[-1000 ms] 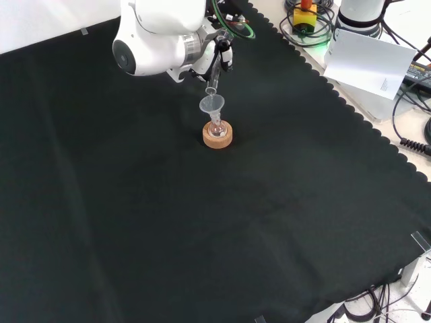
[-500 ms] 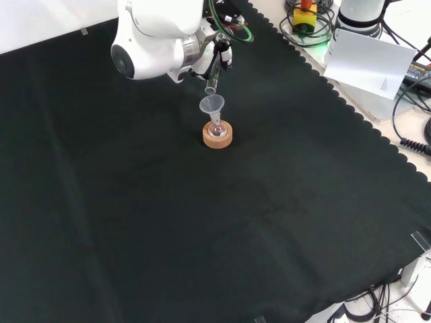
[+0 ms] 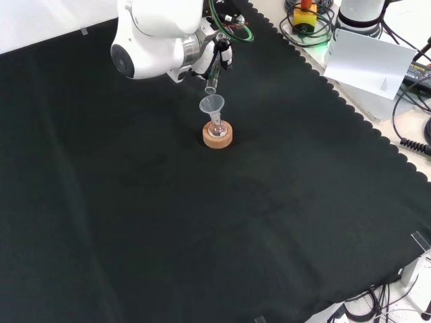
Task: Pour the water from the graduated cylinder into the round-bottom flask.
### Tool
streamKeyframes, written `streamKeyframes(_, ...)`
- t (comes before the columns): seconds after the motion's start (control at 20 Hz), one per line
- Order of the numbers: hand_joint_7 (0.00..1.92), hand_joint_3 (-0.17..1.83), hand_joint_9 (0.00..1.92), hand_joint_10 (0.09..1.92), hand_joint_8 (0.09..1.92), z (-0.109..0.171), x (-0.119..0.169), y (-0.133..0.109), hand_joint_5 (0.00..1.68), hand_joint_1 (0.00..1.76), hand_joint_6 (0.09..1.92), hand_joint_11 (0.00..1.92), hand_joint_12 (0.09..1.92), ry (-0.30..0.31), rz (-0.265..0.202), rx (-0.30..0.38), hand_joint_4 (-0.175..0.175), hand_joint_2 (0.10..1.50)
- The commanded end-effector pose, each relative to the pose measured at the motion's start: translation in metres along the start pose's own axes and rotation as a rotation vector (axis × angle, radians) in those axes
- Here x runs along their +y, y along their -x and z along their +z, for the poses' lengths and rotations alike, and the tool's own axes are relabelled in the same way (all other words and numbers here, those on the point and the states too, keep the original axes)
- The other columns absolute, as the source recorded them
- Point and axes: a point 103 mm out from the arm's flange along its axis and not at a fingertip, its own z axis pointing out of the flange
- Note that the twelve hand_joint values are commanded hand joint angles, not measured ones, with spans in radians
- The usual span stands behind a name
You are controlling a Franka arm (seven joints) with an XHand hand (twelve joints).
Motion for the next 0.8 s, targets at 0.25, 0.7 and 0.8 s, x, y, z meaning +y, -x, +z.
streamKeyframes(0.25,1.08,0.0,1.47,0.09,0.88,0.003,-0.005,-0.001,1.04,1.27,0.9,1.22,0.73,0.188,-0.035,0.041,-0.175,1.08)
streamKeyframes(0.7,1.06,0.0,1.46,0.09,0.91,0.014,0.0,0.008,1.03,1.27,0.93,1.21,0.73,0.372,-0.163,0.134,-0.175,1.08)
streamKeyframes(0.8,1.06,0.0,1.46,0.09,0.91,0.015,0.002,0.009,1.03,1.27,0.93,1.21,0.73,0.41,-0.18,0.151,-0.175,1.09)
